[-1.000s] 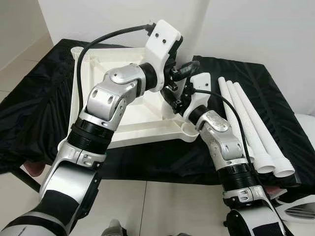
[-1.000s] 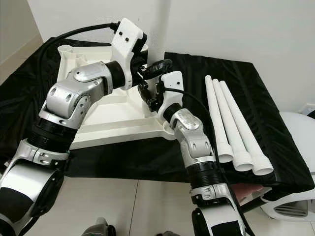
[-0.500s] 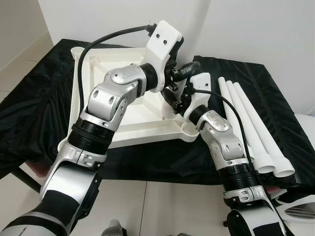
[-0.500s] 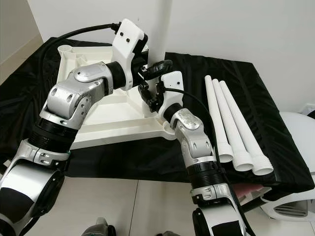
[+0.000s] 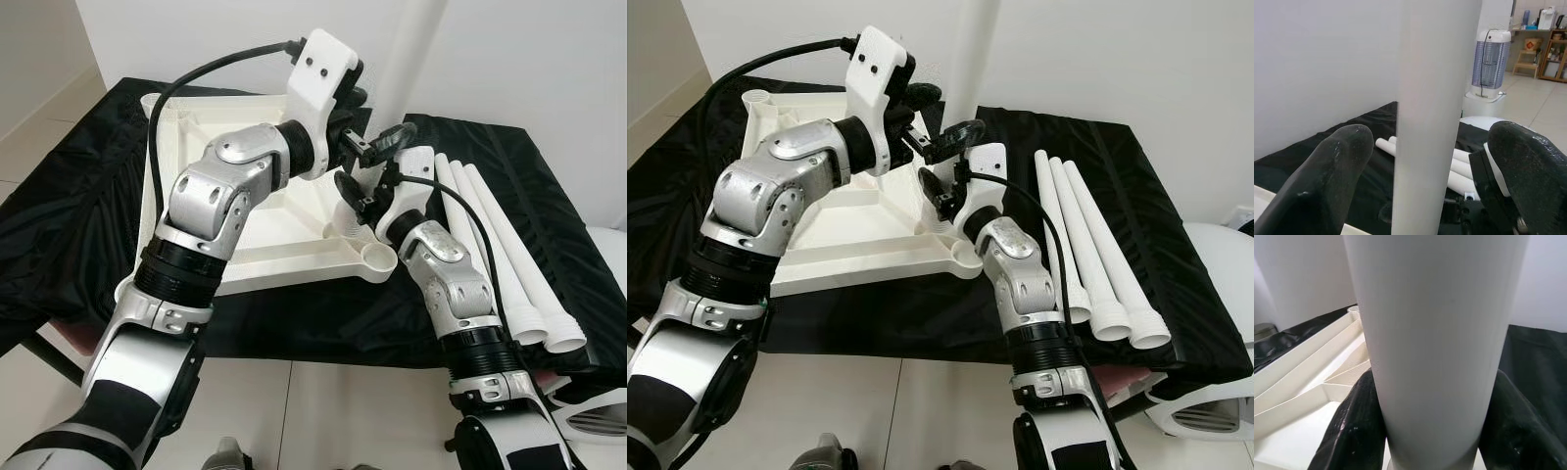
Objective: Building children table
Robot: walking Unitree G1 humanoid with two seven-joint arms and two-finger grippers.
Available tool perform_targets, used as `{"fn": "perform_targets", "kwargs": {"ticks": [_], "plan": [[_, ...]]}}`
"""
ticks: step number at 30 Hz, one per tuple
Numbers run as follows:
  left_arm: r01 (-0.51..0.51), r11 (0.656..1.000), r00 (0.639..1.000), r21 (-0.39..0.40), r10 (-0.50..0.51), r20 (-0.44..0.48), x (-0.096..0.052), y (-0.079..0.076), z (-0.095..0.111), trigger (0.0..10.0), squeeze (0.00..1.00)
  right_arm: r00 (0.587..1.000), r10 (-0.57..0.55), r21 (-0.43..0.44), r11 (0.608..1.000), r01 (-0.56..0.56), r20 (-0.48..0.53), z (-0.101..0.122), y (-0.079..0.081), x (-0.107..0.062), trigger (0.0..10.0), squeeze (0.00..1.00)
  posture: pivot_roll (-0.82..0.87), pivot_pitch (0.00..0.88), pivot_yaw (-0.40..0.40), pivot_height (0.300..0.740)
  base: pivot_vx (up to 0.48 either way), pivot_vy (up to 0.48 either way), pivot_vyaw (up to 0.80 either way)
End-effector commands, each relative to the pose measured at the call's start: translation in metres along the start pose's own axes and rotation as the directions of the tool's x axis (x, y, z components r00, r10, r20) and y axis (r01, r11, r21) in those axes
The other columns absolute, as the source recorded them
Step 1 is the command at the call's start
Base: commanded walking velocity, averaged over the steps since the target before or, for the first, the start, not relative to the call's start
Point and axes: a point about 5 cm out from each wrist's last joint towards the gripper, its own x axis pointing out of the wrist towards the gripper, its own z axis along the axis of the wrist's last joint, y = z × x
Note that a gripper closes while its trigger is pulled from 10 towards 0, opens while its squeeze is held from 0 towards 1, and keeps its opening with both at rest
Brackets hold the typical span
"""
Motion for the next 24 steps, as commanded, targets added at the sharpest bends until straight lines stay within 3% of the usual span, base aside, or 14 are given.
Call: {"fn": "perform_targets", "kwargs": {"ticks": [1, 4, 6, 11, 12, 17, 20, 21, 23, 24], "plan": [[0.038, 0.999, 0.999, -0.015, -0.037, 0.027, -0.004, -0.002, 0.008, 10.0, 0.00, 0.998, -0.060, -0.002, 0.998, 0.060, 0.014, 0.004, -0.013, 0.000, 10.0, 0.00, -0.02, 0.026, -0.063, 0.740, 0.000, 0.000, 0.00], [0.035, 0.999, 0.999, -0.019, -0.035, 0.027, -0.005, -0.002, 0.008, 10.0, 0.00, 0.997, -0.074, -0.006, 0.997, 0.074, 0.016, 0.005, -0.016, -0.001, 10.0, 0.00, -0.02, 0.035, -0.061, 0.740, 0.000, 0.000, 0.00], [0.004, 0.999, 1.000, -0.051, -0.004, 0.016, -0.010, -0.001, 0.004, 10.0, 0.00, 0.985, -0.170, -0.006, 0.985, 0.170, 0.025, 0.007, -0.035, -0.004, 10.0, 0.00, -0.02, 0.045, -0.057, 0.740, 0.000, 0.000, 0.00], [-0.024, 0.997, 1.000, -0.070, 0.024, -0.009, -0.014, 0.001, -0.004, 10.0, 0.00, 0.979, -0.203, -0.013, 0.979, 0.203, 0.028, 0.008, -0.045, -0.007, 10.0, 0.00, -0.02, 0.054, -0.061, 0.740, 0.000, 0.000, 0.00], [-0.058, 0.995, 0.997, -0.077, 0.053, -0.059, -0.015, 0.001, -0.020, 10.0, 0.00, 0.977, -0.212, -0.024, 0.977, 0.212, 0.024, 0.008, -0.051, -0.010, 10.0, 0.00, -0.02, 0.057, -0.062, 0.740, 0.000, 0.000, 0.00], [-0.071, 0.995, 0.990, -0.065, 0.062, -0.123, -0.016, -0.005, -0.043, 10.0, 0.00, 0.981, -0.190, -0.053, 0.980, 0.191, 0.024, 0.008, -0.053, -0.012, 10.0, 0.00, -0.02, 0.060, -0.063, 0.740, 0.000, 0.000, 0.00], [-0.069, 0.996, 0.989, -0.061, 0.061, -0.131, -0.016, -0.007, -0.046, 10.0, 0.00, 0.982, -0.185, -0.060, 0.981, 0.186, 0.026, 0.009, -0.053, -0.013, 10.0, 0.00, -0.02, 0.063, -0.064, 0.740, 0.000, 0.000, 0.00], [-0.061, 0.998, 0.977, -0.011, 0.058, -0.204, -0.015, -0.020, -0.071, 10.0, 0.00, 0.989, -0.139, -0.071, 0.987, 0.142, 0.039, 0.007, -0.052, -0.018, 10.0, 0.00, -0.01, 0.069, -0.067, 0.740, 0.000, 0.000, 0.00], [-0.057, 0.998, 0.973, 0.002, 0.056, -0.224, -0.015, -0.024, -0.078, 10.0, 0.00, 0.991, -0.127, -0.073, 0.989, 0.130, 0.043, 0.006, -0.052, -0.020, 10.0, 0.00, -0.01, 0.069, -0.067, 0.740, 0.000, 0.000, 0.00], [-0.049, 0.999, 0.960, 0.025, 0.054, -0.276, -0.014, -0.031, -0.092, 10.0, 0.00, 0.996, -0.065, -0.079, 0.995, 0.069, 0.054, 0.005, -0.047, -0.024, 10.0, 0.00, -0.01, 0.071, -0.066, 0.740, 0.000, 0.000, 0.00]]}}
